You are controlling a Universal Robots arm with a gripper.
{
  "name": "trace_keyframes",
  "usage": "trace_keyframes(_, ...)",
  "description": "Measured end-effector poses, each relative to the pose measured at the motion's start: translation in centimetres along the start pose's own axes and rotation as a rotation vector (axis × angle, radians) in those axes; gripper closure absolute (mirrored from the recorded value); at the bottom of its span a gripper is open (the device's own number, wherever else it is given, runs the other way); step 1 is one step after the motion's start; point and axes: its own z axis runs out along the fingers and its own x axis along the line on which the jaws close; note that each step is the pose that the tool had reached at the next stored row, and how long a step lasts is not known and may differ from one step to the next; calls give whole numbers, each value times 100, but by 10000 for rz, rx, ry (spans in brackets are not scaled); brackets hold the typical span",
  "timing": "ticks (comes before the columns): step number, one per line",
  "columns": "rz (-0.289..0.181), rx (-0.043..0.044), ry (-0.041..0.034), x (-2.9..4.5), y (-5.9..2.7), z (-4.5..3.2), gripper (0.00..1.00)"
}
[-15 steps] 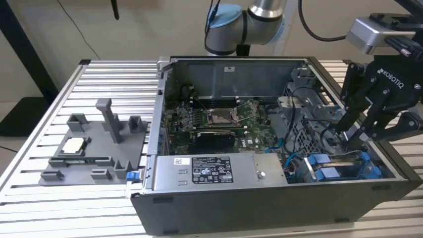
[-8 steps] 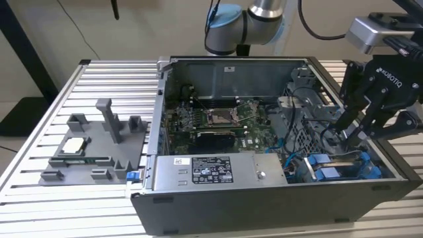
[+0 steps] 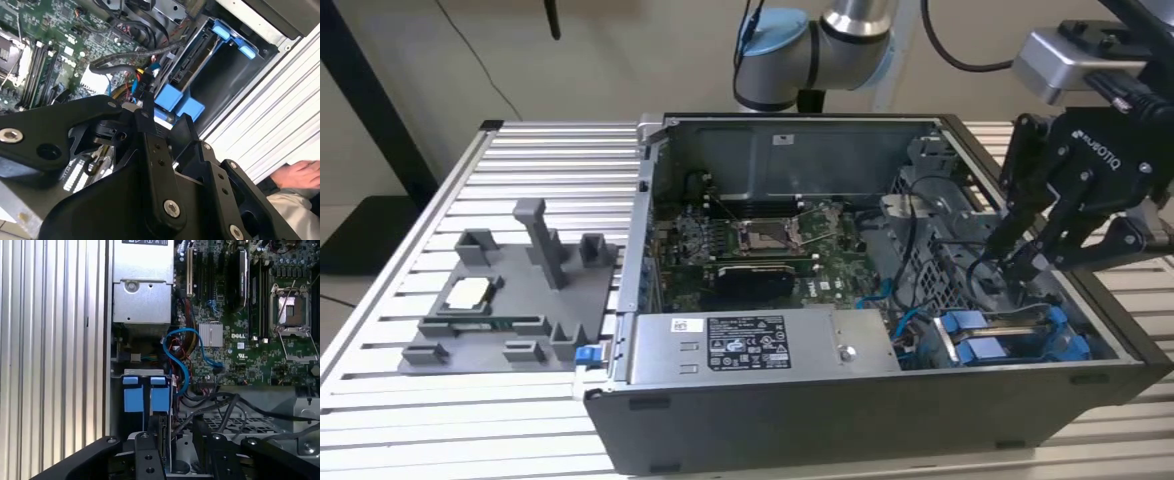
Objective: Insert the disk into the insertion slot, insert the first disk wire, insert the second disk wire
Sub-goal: 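Insert the first disk wire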
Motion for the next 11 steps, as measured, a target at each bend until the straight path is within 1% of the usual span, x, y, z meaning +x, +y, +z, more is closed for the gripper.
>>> trace_keyframes(1, -8, 0, -98, -1, 0, 0, 59)
trace_keyframes(2, -13, -1, -166, -2, 0, 0, 59)
trace_keyframes(4, -19, -1, -231, -3, 0, -2, 59)
trace_keyframes(6, -21, -1, -270, -6, 0, -1, 59)
trace_keyframes(8, -31, -2, -385, -17, 0, 1, 59)
trace_keyframes(10, -42, -2, -527, -31, 0, 3, 59)
trace_keyframes(11, -48, 7, -576, -37, -1, 9, 59)
